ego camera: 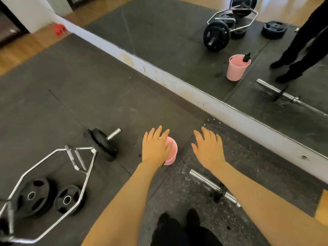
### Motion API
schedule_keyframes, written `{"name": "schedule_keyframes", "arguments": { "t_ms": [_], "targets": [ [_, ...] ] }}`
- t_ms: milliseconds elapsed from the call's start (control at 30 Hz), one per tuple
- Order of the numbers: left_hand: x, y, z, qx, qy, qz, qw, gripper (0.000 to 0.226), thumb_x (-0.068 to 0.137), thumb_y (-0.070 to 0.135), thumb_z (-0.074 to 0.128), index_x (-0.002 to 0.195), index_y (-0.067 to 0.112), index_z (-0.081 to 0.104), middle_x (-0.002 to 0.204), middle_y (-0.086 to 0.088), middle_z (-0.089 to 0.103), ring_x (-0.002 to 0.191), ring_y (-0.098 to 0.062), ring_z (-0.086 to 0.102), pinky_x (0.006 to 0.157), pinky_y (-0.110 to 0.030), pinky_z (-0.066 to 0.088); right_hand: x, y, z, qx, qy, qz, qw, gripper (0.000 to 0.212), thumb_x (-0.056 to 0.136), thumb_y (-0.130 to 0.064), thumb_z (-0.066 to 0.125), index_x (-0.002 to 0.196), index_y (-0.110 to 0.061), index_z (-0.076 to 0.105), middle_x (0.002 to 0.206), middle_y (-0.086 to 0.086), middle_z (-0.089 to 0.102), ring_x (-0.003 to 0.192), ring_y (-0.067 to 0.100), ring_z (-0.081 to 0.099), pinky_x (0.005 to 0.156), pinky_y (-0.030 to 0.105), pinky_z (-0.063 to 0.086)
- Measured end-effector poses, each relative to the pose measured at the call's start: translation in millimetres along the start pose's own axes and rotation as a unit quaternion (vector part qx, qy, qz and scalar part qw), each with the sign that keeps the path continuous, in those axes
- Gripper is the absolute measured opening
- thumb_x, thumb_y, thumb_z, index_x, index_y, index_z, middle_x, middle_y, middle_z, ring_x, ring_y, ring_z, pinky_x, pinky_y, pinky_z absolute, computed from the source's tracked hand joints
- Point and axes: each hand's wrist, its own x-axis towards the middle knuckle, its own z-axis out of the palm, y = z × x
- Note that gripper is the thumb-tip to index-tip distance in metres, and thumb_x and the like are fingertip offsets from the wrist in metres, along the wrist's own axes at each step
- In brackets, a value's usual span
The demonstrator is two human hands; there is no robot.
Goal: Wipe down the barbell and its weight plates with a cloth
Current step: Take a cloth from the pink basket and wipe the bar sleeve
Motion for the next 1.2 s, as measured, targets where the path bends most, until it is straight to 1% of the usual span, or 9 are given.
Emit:
{"name": "schedule_keyframes", "arguments": {
  "t_ms": [100,267,400,500,667,767,867,1100,1200],
  "targets": [
    [27,-14,12,0.009,-0.024,0.002,1.000,0.056,0.101,0.048,0.033,0.153,0.030,0.021,0.162,-0.002,0.014,0.148,-0.027,0.013,0.120,-0.045,0.007,18,-8,12,0.017,-0.004,0.021,1.000,0.056,0.101,-0.043,0.039,0.152,-0.020,0.028,0.157,0.012,0.026,0.142,0.029,0.029,0.114,0.048,0.026],
    [63,-35,42,0.009,-0.067,0.034,0.997,0.055,0.101,0.045,0.036,0.152,0.029,0.023,0.162,-0.004,0.016,0.147,-0.029,0.014,0.119,-0.045,0.008,33,-14,46,0.020,-0.011,0.065,0.998,0.057,0.102,-0.042,0.039,0.152,-0.019,0.026,0.156,0.014,0.028,0.140,0.029,0.032,0.113,0.045,0.028],
    [78,-53,75,0.019,-0.089,0.064,0.994,0.056,0.100,0.042,0.039,0.152,0.026,0.021,0.159,-0.004,0.022,0.145,-0.029,0.021,0.118,-0.043,0.015,35,-17,83,0.015,-0.034,0.125,0.991,0.057,0.101,-0.043,0.038,0.152,-0.022,0.025,0.156,0.012,0.027,0.140,0.027,0.031,0.114,0.043,0.027],
    [83,-66,103,0.025,-0.110,0.080,0.990,0.057,0.101,0.041,0.037,0.152,0.023,0.019,0.159,-0.005,0.020,0.144,-0.029,0.021,0.116,-0.042,0.018,35,-19,109,0.025,-0.051,0.162,0.985,0.056,0.101,-0.042,0.039,0.152,-0.022,0.026,0.156,0.013,0.027,0.140,0.028,0.031,0.114,0.044,0.026],
    [89,-88,158,0.016,-0.132,0.081,0.988,0.050,0.101,0.036,0.037,0.148,0.019,0.030,0.158,-0.007,0.023,0.141,-0.031,0.026,0.115,-0.042,0.022,42,-25,161,0.023,-0.068,0.186,0.980,0.057,0.101,-0.042,0.039,0.153,-0.023,0.024,0.156,0.012,0.027,0.140,0.029,0.030,0.114,0.043,0.025],
    [92,-96,203,0.012,-0.125,0.078,0.989,0.045,0.101,0.036,0.036,0.143,0.020,0.036,0.156,-0.005,0.027,0.134,-0.029,0.035,0.110,-0.041,0.029,55,-27,207,0.016,-0.082,0.185,0.979,0.056,0.102,-0.043,0.035,0.153,-0.024,0.020,0.157,0.010,0.025,0.141,0.027,0.028,0.114,0.042,0.025],
    [98,-105,261,0.005,-0.116,0.077,0.990,0.045,0.102,0.038,0.035,0.145,0.022,0.035,0.155,-0.004,0.029,0.130,-0.027,0.038,0.108,-0.041,0.031,73,-31,266,0.031,-0.079,0.172,0.981,0.056,0.102,-0.043,0.036,0.153,-0.024,0.021,0.157,0.011,0.025,0.141,0.028,0.028,0.114,0.043,0.026],
    [128,-131,428,-0.006,-0.085,0.070,0.994,0.051,0.103,0.039,0.036,0.151,0.026,0.027,0.159,-0.006,0.024,0.143,-0.027,0.025,0.114,-0.042,0.023,127,-16,429,0.033,-0.069,0.142,0.987,0.056,0.101,-0.043,0.038,0.152,-0.024,0.025,0.156,0.010,0.028,0.140,0.028,0.030,0.114,0.045,0.027],
    [143,-138,492,-0.024,-0.044,0.090,0.995,0.050,0.101,0.034,0.045,0.149,0.020,0.036,0.157,-0.011,0.028,0.141,-0.032,0.030,0.114,-0.046,0.027,149,-1,496,0.040,-0.035,0.129,0.990,0.055,0.099,-0.038,0.047,0.149,-0.019,0.035,0.154,0.016,0.032,0.137,0.033,0.035,0.110,0.048,0.030]
  ]
}}
